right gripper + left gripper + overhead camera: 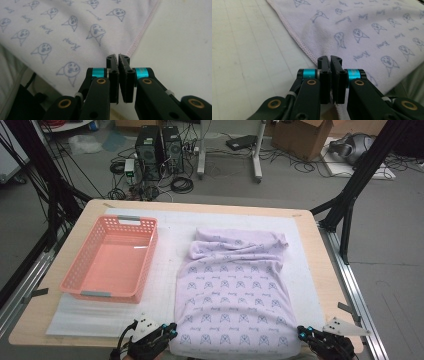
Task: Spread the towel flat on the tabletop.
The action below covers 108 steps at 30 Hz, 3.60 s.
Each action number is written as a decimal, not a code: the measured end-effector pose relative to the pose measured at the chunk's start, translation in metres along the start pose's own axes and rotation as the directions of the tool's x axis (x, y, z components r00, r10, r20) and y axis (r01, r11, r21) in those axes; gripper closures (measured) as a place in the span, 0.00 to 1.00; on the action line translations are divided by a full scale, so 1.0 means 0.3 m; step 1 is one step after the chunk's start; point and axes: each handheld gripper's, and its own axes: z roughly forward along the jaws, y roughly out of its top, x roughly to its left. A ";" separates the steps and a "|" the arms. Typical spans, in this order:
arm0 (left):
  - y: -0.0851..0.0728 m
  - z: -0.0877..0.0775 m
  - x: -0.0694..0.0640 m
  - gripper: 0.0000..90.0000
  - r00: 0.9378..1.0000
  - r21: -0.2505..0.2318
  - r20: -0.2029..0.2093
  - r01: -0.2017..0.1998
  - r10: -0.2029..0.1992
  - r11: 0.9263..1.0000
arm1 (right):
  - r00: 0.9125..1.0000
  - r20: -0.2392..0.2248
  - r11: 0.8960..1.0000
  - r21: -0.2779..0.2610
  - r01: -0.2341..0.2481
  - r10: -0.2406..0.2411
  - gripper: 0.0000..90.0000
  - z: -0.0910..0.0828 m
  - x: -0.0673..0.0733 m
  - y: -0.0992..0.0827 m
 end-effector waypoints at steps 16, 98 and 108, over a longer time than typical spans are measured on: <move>0.012 0.064 0.008 0.58 1.000 -0.058 -0.018 -0.003 0.002 0.998 | 0.994 0.099 0.999 -0.015 -0.049 0.051 0.69 0.036 0.012 0.005; 0.070 0.118 0.028 0.67 1.000 -0.008 0.003 -0.021 0.021 1.000 | 0.990 0.100 0.995 -0.009 -0.101 0.101 0.76 0.063 0.010 0.033; 0.043 0.069 0.001 0.97 0.999 0.000 -0.025 -0.031 0.031 1.000 | 0.995 0.054 0.997 0.016 -0.081 0.080 0.98 0.032 0.010 0.015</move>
